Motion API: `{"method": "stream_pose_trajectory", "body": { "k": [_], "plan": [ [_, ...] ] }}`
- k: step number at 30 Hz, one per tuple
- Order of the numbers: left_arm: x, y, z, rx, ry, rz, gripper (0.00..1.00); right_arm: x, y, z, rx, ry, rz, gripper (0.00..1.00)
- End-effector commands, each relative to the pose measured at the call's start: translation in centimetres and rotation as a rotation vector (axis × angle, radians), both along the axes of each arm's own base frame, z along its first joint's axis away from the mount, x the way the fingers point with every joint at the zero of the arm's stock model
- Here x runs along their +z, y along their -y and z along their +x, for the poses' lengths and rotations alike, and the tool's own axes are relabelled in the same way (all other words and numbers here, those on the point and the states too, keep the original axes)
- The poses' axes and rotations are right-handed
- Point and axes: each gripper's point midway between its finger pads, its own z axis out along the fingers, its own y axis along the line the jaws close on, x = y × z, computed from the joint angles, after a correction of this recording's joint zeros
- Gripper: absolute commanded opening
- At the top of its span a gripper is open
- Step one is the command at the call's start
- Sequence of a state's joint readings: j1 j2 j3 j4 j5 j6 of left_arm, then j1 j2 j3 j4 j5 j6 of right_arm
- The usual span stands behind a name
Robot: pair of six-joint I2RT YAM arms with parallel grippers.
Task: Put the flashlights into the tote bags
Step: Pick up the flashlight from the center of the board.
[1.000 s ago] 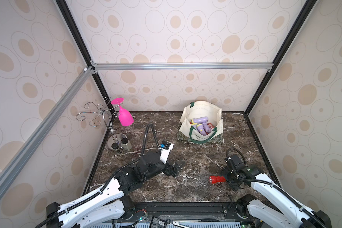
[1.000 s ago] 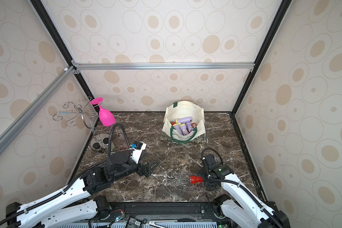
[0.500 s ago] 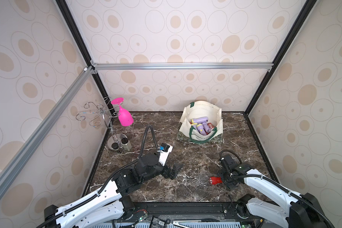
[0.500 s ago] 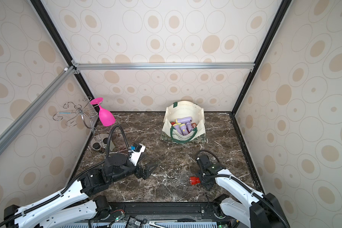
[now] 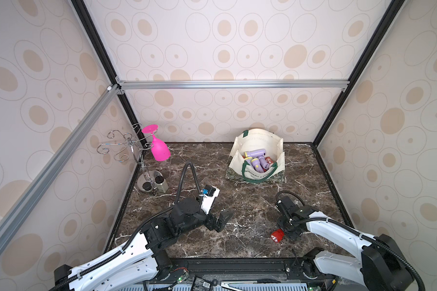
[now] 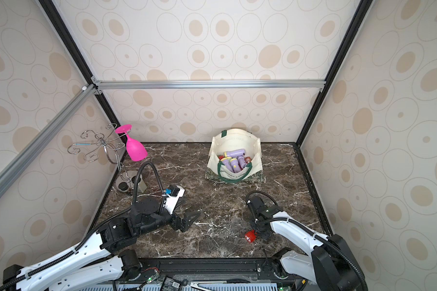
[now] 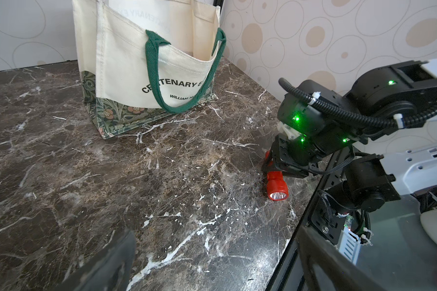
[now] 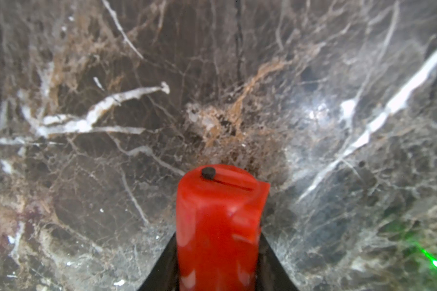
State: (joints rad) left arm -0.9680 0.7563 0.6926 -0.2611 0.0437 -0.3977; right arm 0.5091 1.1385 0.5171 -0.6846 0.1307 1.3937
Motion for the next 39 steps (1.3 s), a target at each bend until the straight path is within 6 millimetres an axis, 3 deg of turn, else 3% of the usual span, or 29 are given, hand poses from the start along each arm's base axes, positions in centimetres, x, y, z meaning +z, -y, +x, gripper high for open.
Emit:
{"method": "stream_pose_trajectory", "body": {
  "k": [1, 8, 13, 19, 30, 39],
  "plan": [
    [0.9, 0.2, -0.1, -0.016, 0.031, -0.019, 1.0, 2.8, -0.2, 2.4, 0.085, 0.13, -0.033, 0.01],
    [0.7, 0.7, 0.5, 0.004, 0.015, -0.02, 1.0, 7.8, -3.1, 5.5, 0.328, 0.313, 0.025, 0.0],
    [0.2, 1.3, 1.6, 0.043, -0.018, -0.021, 1.0, 13.1, -7.2, 8.2, 0.577, 0.497, 0.105, 0.0],
    [-0.2, 2.5, 3.4, 0.093, -0.067, -0.034, 1.0, 19.3, -11.0, 9.4, 0.851, 0.639, 0.16, 0.0],
    [0.3, 4.7, 6.2, 0.122, -0.108, -0.062, 1.0, 27.5, -12.6, 12.3, 0.985, 0.755, 0.085, 0.0],
    [3.6, 8.0, 7.3, 0.072, -0.121, -0.258, 1.0, 30.8, -13.5, 18.6, 0.994, 0.727, 0.041, 0.0]
  ]
}}
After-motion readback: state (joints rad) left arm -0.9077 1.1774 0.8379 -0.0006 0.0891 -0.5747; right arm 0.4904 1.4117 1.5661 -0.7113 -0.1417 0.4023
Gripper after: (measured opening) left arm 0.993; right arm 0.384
